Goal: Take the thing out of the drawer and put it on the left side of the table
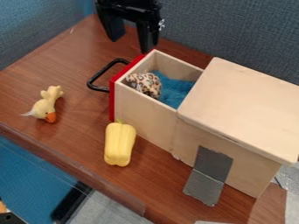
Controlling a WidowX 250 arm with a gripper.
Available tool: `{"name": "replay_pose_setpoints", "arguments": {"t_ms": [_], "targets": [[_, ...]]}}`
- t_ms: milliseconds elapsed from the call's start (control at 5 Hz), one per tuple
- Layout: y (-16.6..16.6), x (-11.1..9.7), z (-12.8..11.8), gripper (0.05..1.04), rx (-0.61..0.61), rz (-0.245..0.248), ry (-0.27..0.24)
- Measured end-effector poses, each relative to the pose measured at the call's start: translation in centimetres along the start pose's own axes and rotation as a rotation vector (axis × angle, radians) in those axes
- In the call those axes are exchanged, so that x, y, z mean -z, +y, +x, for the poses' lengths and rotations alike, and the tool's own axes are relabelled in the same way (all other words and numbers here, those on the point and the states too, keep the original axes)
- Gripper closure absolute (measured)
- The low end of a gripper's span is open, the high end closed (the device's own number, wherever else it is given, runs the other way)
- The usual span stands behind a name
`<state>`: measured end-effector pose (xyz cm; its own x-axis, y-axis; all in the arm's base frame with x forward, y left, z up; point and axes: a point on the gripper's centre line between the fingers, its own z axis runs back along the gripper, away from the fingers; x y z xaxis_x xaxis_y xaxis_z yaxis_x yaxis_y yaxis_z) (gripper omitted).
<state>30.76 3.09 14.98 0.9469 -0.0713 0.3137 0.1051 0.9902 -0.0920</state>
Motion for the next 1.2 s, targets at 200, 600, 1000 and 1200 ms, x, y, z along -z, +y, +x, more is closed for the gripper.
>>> {"name": "replay_pose_setpoints", "arguments": {"t_ms": [200, 600, 1000, 1200], "targets": [[0.0, 0.8, -0.3, 0.083, -0.006, -0.006, 0.027], [-1.2, 4.3, -0.1, 0.083, 0.004, -0.005, 0.071], [-2.7, 8.0, 0.1, 0.083, 0.021, 0.015, 0.148], [-2.5, 8.3, -0.1, 0.133, 0.013, 0.039, 0.172]]}}
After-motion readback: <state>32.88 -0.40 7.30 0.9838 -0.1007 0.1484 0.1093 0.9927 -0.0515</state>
